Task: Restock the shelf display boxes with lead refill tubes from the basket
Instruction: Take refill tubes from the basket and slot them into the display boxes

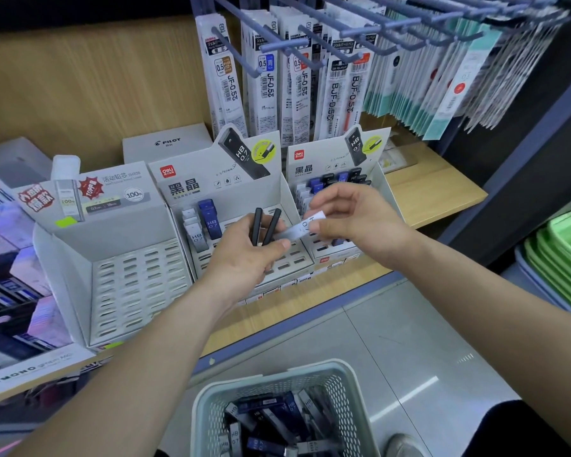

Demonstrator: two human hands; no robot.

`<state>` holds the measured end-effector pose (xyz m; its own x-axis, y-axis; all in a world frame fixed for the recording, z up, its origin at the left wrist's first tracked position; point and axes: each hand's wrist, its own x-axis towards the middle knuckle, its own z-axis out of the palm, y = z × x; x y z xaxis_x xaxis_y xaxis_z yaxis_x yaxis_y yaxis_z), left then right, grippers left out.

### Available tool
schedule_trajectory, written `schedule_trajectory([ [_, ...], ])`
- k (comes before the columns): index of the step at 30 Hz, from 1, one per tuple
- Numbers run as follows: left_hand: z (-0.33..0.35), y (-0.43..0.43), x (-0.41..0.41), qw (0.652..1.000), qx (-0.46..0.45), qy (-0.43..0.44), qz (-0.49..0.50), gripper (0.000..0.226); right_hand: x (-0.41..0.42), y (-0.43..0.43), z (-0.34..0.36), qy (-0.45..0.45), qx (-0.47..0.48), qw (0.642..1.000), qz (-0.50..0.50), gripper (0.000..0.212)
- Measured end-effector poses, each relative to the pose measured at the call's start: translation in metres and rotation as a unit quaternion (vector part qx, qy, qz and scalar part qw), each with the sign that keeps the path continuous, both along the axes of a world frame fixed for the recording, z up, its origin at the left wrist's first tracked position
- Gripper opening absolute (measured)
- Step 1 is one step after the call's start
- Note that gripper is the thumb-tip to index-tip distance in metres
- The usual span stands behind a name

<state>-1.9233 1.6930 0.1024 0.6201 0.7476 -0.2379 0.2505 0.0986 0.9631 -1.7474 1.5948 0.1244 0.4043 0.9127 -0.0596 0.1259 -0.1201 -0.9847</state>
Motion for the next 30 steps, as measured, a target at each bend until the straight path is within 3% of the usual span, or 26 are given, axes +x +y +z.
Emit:
schedule_trajectory([
  [3, 0.000, -0.003, 0.001, 1.000, -0.008, 0.016, -0.025, 0.017, -0.003, 0.002, 0.002, 0.039, 0.026, 0.999, -0.026, 0.022],
  [8, 0.000, -0.004, 0.000, 0.998, -0.005, 0.032, -0.050, 0.005, 0.003, 0.004, 0.006, 0.005, 0.071, 0.993, -0.093, 0.015],
  [13, -0.003, -0.001, -0.004, 0.998, -0.002, 0.048, -0.038, 0.012, 0.021, 0.001, 0.006, -0.160, 0.065, 0.971, -0.163, 0.015],
  [22, -0.008, 0.001, -0.005, 0.998, 0.004, 0.044, -0.049, 0.014, 0.023, 0.014, -0.020, -0.339, -0.034, 0.936, -0.090, 0.011],
  [30, -0.004, 0.001, -0.006, 0.998, -0.016, 0.034, -0.045, 0.014, 0.024, 0.022, -0.032, -0.426, 0.022, 0.902, -0.064, 0.015],
])
